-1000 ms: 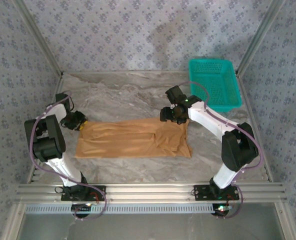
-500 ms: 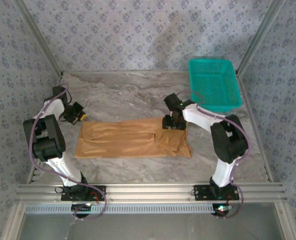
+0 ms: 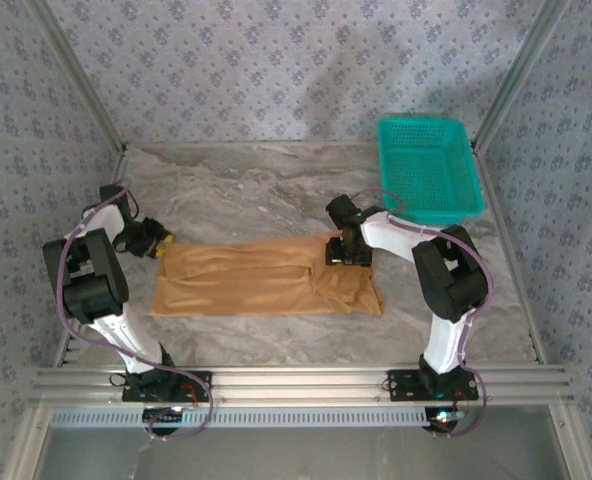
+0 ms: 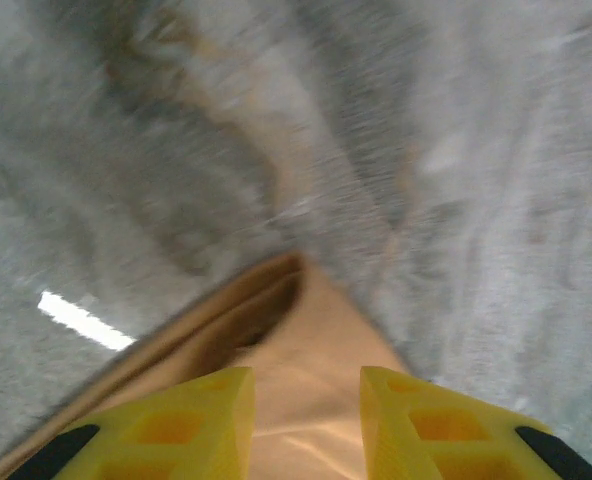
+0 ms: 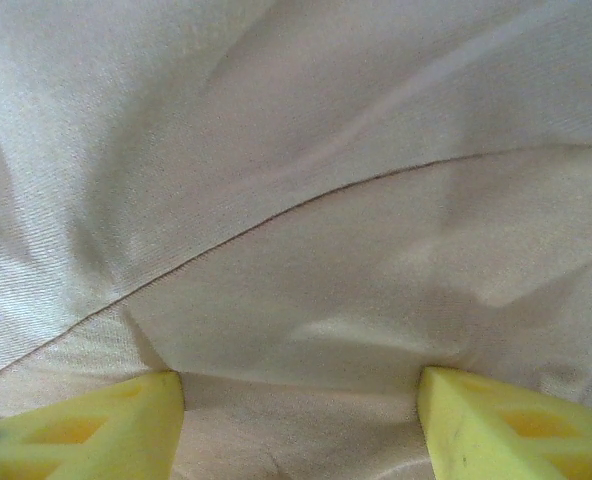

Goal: Fold the inside-out t-shirt

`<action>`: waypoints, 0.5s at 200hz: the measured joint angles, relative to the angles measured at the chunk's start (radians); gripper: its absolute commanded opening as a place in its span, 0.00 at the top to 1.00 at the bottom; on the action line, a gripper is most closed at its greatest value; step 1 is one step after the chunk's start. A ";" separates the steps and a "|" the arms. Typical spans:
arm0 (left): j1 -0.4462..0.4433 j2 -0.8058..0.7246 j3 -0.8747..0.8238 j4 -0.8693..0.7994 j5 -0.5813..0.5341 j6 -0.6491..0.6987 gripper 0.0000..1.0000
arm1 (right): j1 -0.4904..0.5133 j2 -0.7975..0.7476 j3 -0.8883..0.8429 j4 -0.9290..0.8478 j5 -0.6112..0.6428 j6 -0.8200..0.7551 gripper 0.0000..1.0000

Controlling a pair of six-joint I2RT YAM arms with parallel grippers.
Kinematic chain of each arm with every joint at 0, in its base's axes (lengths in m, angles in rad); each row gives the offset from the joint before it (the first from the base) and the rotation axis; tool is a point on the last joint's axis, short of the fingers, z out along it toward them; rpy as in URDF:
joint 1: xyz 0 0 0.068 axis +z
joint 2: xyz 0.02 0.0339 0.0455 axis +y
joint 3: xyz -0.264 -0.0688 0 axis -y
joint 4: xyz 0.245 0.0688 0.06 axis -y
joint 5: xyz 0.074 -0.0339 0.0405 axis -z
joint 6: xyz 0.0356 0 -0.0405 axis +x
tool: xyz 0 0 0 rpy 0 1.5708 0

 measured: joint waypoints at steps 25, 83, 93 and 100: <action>0.003 -0.009 -0.073 0.015 0.005 -0.006 0.68 | 0.000 0.000 0.000 0.000 -0.001 0.000 0.34; 0.002 -0.012 -0.081 0.037 -0.001 -0.001 0.55 | -0.003 0.000 0.000 0.002 -0.009 0.000 0.33; 0.002 -0.018 -0.081 0.036 -0.006 0.008 0.54 | -0.005 0.000 0.000 0.002 -0.011 0.000 0.33; 0.002 -0.022 -0.081 0.035 -0.013 0.008 0.54 | -0.006 0.000 0.000 0.002 -0.013 0.000 0.33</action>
